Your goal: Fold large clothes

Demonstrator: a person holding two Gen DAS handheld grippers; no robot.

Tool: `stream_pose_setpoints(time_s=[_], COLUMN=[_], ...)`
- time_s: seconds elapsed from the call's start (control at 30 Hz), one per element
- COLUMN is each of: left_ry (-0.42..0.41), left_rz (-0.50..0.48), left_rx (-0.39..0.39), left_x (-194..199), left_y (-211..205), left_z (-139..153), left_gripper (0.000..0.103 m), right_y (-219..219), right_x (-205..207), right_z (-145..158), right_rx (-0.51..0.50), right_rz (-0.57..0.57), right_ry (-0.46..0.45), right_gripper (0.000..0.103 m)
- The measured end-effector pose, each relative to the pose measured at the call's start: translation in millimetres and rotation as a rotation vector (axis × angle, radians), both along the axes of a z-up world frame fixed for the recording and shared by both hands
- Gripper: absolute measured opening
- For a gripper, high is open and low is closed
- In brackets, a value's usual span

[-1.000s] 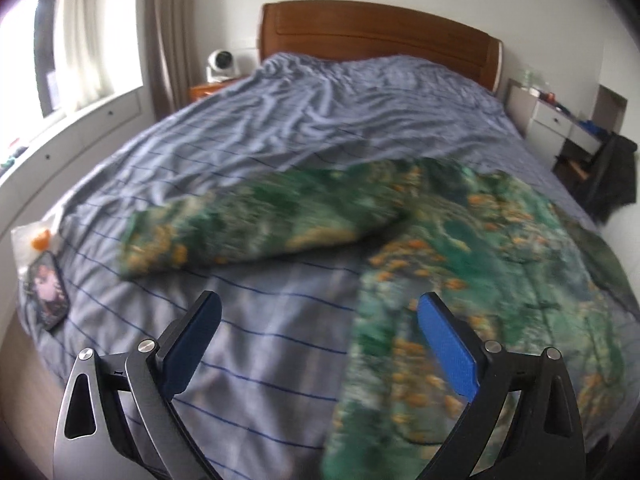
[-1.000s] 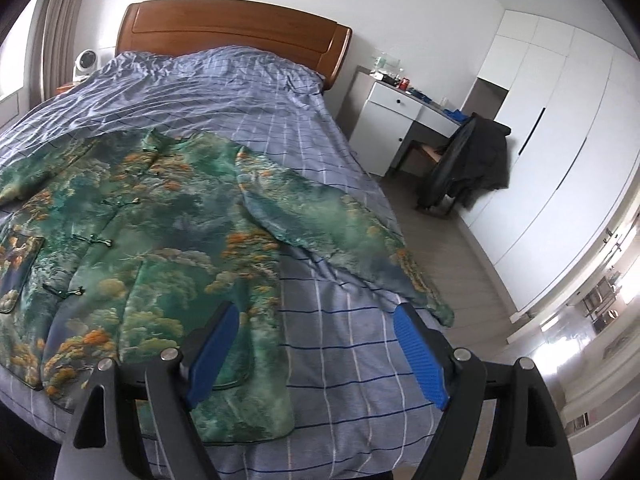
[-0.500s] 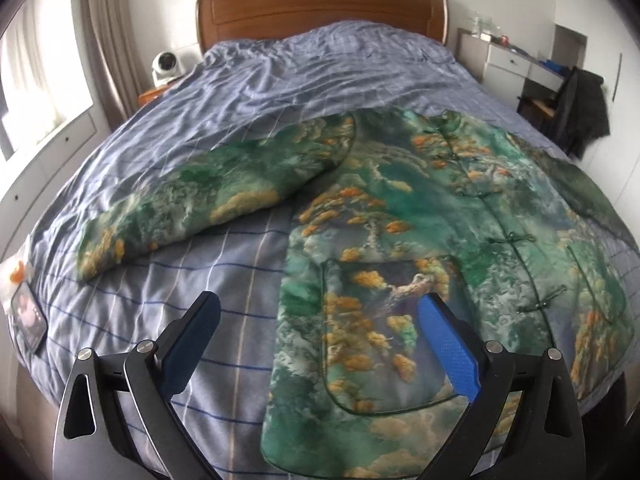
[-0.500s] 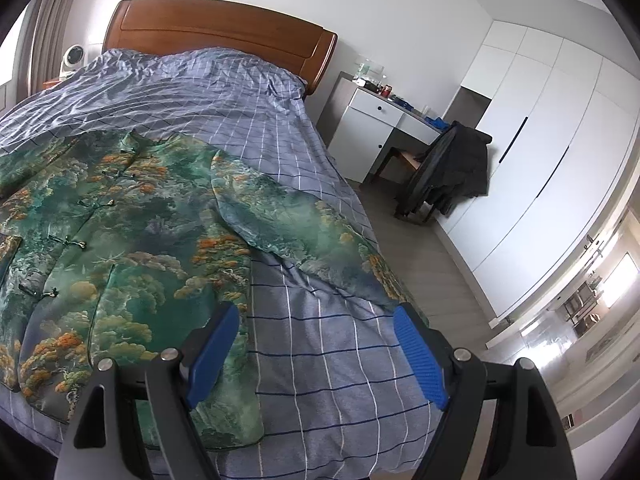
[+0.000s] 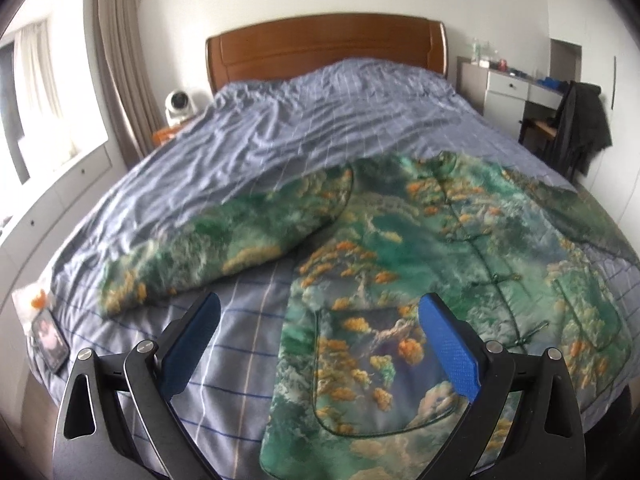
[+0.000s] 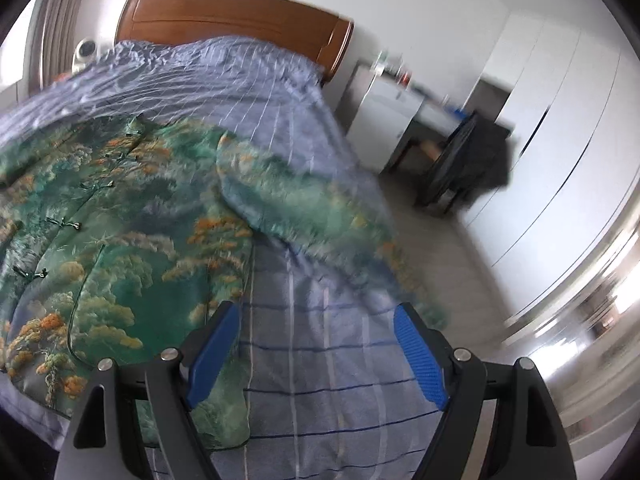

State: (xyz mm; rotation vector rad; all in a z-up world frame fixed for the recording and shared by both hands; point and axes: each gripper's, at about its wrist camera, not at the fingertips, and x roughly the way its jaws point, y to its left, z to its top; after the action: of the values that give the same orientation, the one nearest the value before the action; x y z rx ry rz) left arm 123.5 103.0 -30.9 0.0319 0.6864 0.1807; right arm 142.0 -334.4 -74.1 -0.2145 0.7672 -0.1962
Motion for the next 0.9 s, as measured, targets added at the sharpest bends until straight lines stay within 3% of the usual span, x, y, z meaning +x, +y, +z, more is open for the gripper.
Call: stream_pose_setpoints(time_s=[0.13, 0.37, 0.43, 0.5, 0.6, 0.7, 0.83, 0.87, 0.9], left_ry=[-0.034, -0.056, -0.06, -0.055, -0.036, -0.021, -0.017, -0.01, -0.001], left_rz=[-0.017, -0.039, -0.036, -0.032, -0.022, -0.007, 0.014, 0.019, 0.023], left_rx=[0.007, -0.006, -0.018, -0.029, -0.031, -0.026, -0.016, -0.017, -0.018], left_x=[-5.4, -2.5, -3.0, -3.1, -2.0, -4.7, -13.3, -14.4, -14.5], left_y=[-13.8, -29.8, -31.0, -30.9, -29.0, -26.0, -20.2, -18.7, -17.2], left_z=[10.3, 20.3, 20.6, 18.7, 14.7, 12.9, 10.9, 8.7, 6.0], left_gripper=[0.1, 0.1, 0.1, 0.1, 0.1, 0.1, 0.1, 0.1, 0.1], right_y=[-69.6, -221.4, -251.1, -275.5, -287.2, -293.3, -305.9, -307.4, -308.1], right_x=[10.2, 25.7, 30.9, 34.3, 40.1, 52.7, 67.9, 73.0, 76.9], right_z=[-10.6, 9.7, -5.0, -39.3, -90.4, -127.9, -153.2, -155.9, -158.2], right_rx=[0.233, 0.63, 0.778, 0.995, 1.177, 1.281, 1.312, 1.308, 1.31], right_rz=[-0.05, -0.286, -0.346, -0.412, -0.506, -0.573, -0.672, -0.675, -0.676], right_ry=[0.0, -0.141, -0.122, -0.097, -0.061, -0.083, -0.152, -0.168, -0.18], right_gripper=[0.081, 0.081, 0.081, 0.081, 0.081, 0.081, 0.081, 0.073, 0.053])
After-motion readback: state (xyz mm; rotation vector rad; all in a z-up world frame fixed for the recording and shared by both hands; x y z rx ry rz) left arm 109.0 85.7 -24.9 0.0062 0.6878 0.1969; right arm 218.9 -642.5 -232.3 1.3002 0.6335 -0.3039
